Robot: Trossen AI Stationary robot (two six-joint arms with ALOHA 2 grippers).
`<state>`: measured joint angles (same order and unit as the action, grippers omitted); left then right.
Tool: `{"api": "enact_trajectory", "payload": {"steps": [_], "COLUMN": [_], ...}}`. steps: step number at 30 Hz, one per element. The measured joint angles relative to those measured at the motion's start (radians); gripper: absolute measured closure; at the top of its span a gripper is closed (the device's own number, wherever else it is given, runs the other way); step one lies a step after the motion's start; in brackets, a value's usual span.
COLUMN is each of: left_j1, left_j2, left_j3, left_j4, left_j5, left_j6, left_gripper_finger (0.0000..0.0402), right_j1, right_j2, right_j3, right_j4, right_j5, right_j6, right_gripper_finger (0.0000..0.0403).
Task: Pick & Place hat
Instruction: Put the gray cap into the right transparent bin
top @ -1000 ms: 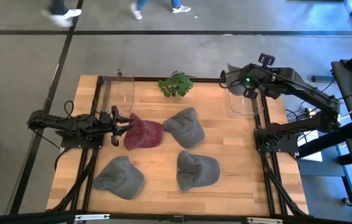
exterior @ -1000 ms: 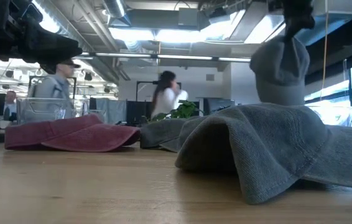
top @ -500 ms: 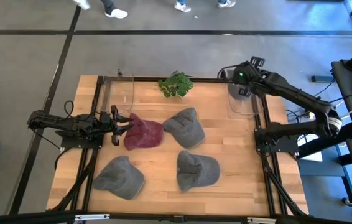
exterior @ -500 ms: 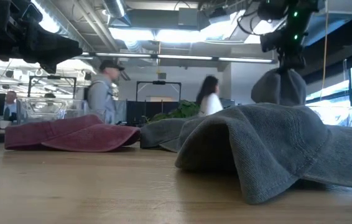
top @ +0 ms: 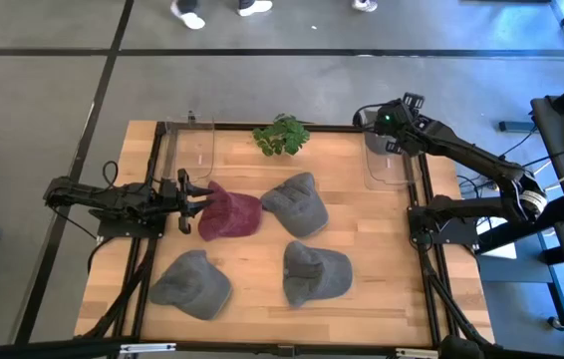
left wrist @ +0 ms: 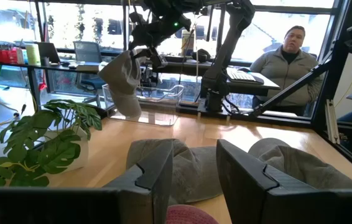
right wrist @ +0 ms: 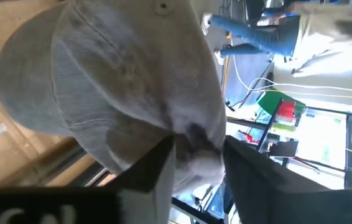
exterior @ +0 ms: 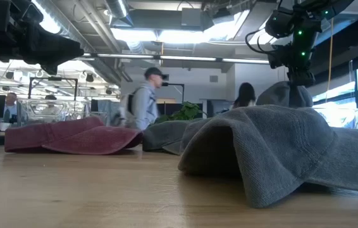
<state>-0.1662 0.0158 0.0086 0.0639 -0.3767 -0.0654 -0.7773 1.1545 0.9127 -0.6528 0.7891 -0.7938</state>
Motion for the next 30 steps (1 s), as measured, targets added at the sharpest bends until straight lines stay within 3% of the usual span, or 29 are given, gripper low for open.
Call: {"api": "enact_trajectory", "payload": {"steps": [8, 13, 16, 20, 24, 27, 30], "left_j1": [0.0, 0.0, 0.0, 0.0, 0.0, 0.0, 0.0], "left_j2": [0.0, 0.0, 0.0, 0.0, 0.0, 0.0, 0.0], "left_j3": [0.0, 0.0, 0.0, 0.0, 0.0, 0.0, 0.0], "left_j4": [0.0, 0.001, 0.03, 0.124, 0.195, 0.225, 0.237], "left_j5": [0.0, 0.003, 0.003, 0.003, 0.003, 0.004, 0.004], "left_j6": [0.0, -0.033, -0.104, -0.189, -0.226, -0.228, -0.248], "left_gripper_finger": [0.0283, 0.0281, 0.0282, 0.0283, 0.0281, 0.0283, 0.0283], "right_j1": [0.0, 0.007, 0.046, 0.109, 0.145, 0.174, 0.209], "right_j2": [-0.001, -0.002, -0.003, -0.003, -0.003, -0.003, -0.001], "right_j3": [0.049, 0.124, 0.194, 0.298, 0.364, 0.369, 0.361], "right_j4": [0.009, -0.018, -0.079, -0.167, -0.167, -0.127, -0.079], "right_j5": [0.027, 0.039, -0.04, -0.334, -0.786, -1.102, -1.305], "right_j6": [-0.023, 0.061, 0.142, 0.288, 0.448, 0.468, 0.453], "right_gripper_finger": [0.0176, 0.0159, 0.0161, 0.0167, 0.017, 0.017, 0.017]}}
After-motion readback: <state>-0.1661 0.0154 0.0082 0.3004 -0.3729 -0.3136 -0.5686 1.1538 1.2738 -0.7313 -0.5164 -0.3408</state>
